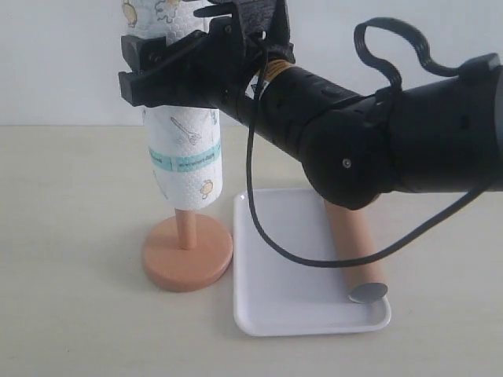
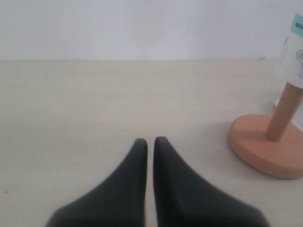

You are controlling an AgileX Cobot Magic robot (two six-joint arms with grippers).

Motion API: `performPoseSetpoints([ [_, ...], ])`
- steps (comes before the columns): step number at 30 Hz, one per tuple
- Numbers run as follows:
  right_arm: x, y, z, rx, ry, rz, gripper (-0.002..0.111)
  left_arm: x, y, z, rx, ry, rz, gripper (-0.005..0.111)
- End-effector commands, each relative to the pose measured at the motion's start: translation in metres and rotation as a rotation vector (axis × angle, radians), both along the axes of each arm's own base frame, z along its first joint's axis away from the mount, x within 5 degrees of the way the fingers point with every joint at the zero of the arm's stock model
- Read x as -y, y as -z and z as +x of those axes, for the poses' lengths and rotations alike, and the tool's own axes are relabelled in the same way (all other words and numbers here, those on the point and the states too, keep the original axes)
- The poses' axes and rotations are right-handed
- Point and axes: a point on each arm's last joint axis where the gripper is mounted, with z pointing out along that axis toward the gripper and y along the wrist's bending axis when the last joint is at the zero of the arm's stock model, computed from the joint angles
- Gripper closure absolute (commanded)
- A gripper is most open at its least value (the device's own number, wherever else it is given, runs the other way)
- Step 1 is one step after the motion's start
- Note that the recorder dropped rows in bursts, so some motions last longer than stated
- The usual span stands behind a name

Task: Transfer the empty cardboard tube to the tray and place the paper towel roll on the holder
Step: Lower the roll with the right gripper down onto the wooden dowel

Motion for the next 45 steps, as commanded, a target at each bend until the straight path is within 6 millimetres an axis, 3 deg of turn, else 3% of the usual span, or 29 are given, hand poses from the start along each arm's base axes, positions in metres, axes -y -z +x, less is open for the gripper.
performPoseSetpoints([
  [1, 0.002, -0.006, 0.0, 0.032, 0.016, 0.036, 0.109, 0.0, 0.001, 0.0, 0.001, -0.002, -0.003, 0.103],
  [5, 0.001, -0.002, 0.002, 0.025, 0.016, 0.043, 0.109, 0.0, 0.001, 0.0, 0.001, -0.002, -0.003, 0.103],
  [11, -0.008, 0.026, 0.01, -0.032, 0.018, 0.049, 0.109, 0.0, 0.001, 0.0, 0.001, -0.002, -0.003, 0.103],
  [20, -0.013, 0.048, 0.015, -0.076, 0.02, 0.025, 0.109, 0.0, 0.001, 0.0, 0.001, -0.002, -0.003, 0.103],
  [27, -0.015, 0.053, 0.016, -0.089, 0.018, 0.028, 0.108, 0.0, 0.001, 0.0, 0.001, -0.002, -0.003, 0.103],
  [30, -0.015, 0.053, 0.016, -0.092, 0.017, 0.031, 0.098, 0.0, 0.001, 0.0, 0.001, -0.002, -0.003, 0.103],
  [35, -0.015, 0.056, 0.016, -0.112, 0.016, 0.015, 0.055, 0.0, 0.001, 0.0, 0.001, -0.002, -0.003, 0.103],
  [37, -0.015, 0.057, 0.016, -0.121, 0.015, 0.007, 0.043, 0.0, 0.001, 0.0, 0.001, -0.002, -0.003, 0.103],
  [45, -0.015, 0.058, 0.016, -0.13, 0.015, 0.0, 0.038, 0.0, 0.001, 0.0, 0.001, -0.002, -0.003, 0.103],
])
